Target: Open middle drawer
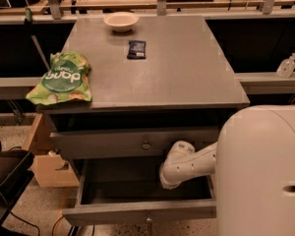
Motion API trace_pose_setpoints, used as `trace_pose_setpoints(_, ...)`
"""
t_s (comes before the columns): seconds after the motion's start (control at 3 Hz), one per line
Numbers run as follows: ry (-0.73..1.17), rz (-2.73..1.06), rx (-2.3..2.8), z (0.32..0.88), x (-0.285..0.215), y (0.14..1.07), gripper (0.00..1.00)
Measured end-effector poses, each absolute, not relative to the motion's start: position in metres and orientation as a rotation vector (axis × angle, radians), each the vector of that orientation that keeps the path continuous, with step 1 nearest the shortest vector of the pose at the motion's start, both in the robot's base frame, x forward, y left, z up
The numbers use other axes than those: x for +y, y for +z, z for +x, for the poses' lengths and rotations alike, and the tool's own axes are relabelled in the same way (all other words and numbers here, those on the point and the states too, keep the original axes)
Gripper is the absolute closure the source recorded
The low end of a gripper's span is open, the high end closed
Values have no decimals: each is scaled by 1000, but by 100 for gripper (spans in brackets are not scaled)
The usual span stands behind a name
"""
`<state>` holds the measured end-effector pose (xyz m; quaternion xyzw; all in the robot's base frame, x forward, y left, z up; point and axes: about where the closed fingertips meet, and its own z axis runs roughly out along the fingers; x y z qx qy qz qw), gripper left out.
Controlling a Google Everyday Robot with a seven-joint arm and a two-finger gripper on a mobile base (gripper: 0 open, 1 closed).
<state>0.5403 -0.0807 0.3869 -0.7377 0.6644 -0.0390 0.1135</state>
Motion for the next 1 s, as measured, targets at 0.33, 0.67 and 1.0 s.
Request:
trace_pose_setpoints(0.33, -49, -2183, 1996, 523, -82, 374, 100)
trace_pose_setpoints(0.67, 31, -2183, 2103, 484, -86, 372, 100)
trace_pose_setpoints(1.0, 87, -2189, 2183, 454, -84, 375, 100)
